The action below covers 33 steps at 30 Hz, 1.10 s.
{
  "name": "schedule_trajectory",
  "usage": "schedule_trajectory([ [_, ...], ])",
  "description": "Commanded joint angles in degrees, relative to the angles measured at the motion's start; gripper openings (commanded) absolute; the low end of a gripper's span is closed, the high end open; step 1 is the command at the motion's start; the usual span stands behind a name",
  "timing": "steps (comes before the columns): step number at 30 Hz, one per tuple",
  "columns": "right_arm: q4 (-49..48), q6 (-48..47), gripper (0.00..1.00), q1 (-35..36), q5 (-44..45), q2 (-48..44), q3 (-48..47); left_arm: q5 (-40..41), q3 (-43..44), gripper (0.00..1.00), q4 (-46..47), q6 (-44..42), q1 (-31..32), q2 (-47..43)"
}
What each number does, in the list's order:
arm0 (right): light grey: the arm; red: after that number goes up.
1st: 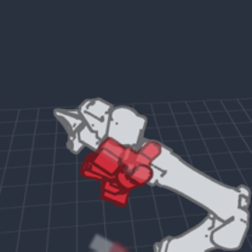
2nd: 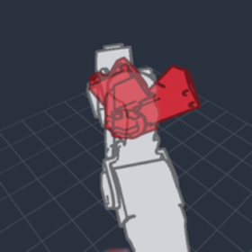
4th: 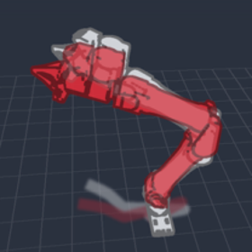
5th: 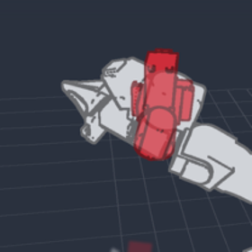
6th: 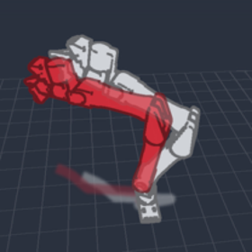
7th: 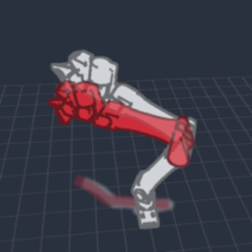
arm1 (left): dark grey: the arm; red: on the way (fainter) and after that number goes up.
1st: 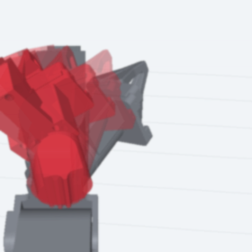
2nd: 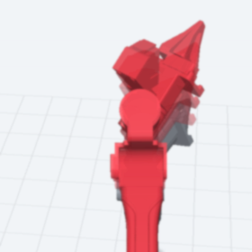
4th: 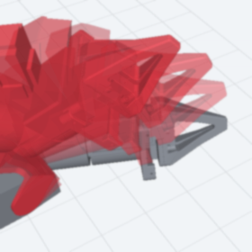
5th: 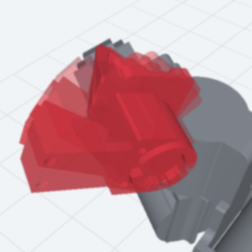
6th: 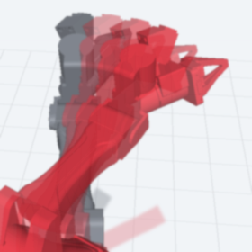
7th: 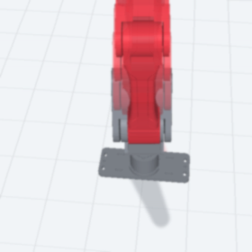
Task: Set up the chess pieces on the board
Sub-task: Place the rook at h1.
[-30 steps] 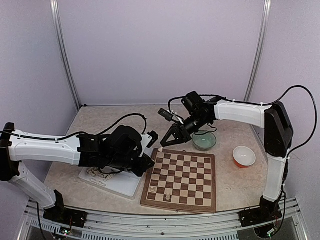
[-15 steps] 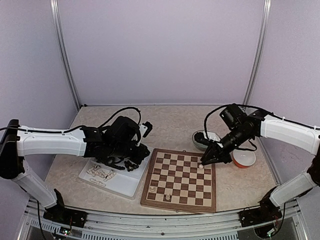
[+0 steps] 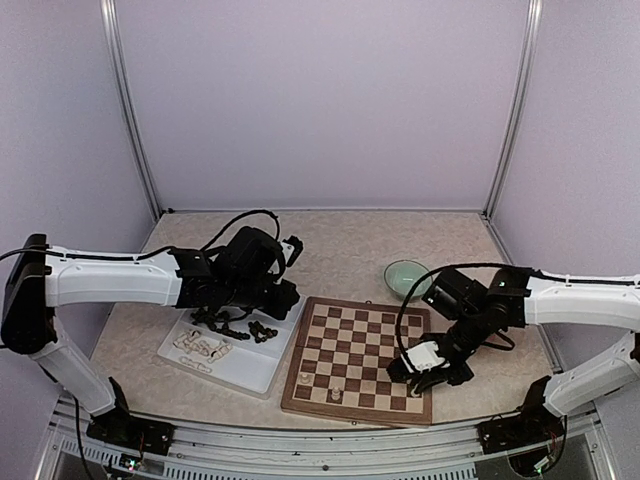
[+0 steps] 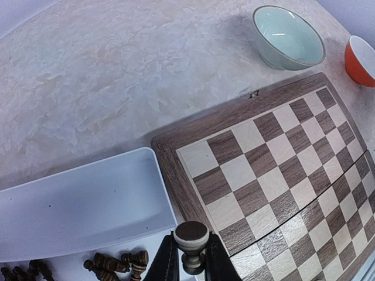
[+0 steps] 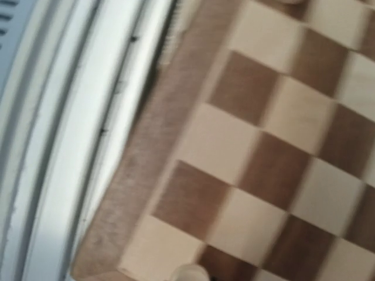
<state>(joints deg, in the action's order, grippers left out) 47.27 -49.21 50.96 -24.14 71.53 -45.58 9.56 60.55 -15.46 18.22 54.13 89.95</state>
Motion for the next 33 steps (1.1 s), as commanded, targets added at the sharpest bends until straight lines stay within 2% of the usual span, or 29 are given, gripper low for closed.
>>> schedule_trajectory([
  [1,-0.8,-0.3,0.0,4.3,3.1,1.0,1.7,1.6,0.9,0.01,-0.4,1.2,-0.2,-0.2],
  [12,-3.5,1.5,0.01,9.1,6.8,3.9,2.2,1.5,-1.5,0.01,-0.1,1.8,-0.5,-2.4],
  [18,-3.4,1.5,0.07,9.6,7.2,4.3,2.4,0.8,-1.9,0.02,0.0,1.9,-0.6,-2.6],
  [20,-2.8,1.2,0.11,9.8,7.0,4.3,2.2,0.6,-1.9,0.02,-0.1,1.9,-0.5,-2.6],
  [25,0.0,0.8,0.3,9.8,6.3,3.5,-0.3,-1.2,-1.5,0.02,0.0,1.8,-0.5,-2.3],
  [29,2.4,0.9,0.37,8.9,6.5,2.7,-6.9,-8.6,0.0,0.03,0.2,1.3,-0.4,-1.6],
  [33,0.4,2.4,0.39,2.7,3.9,3.8,-15.1,-19.9,1.5,0.04,0.2,0.4,-0.2,-0.5],
])
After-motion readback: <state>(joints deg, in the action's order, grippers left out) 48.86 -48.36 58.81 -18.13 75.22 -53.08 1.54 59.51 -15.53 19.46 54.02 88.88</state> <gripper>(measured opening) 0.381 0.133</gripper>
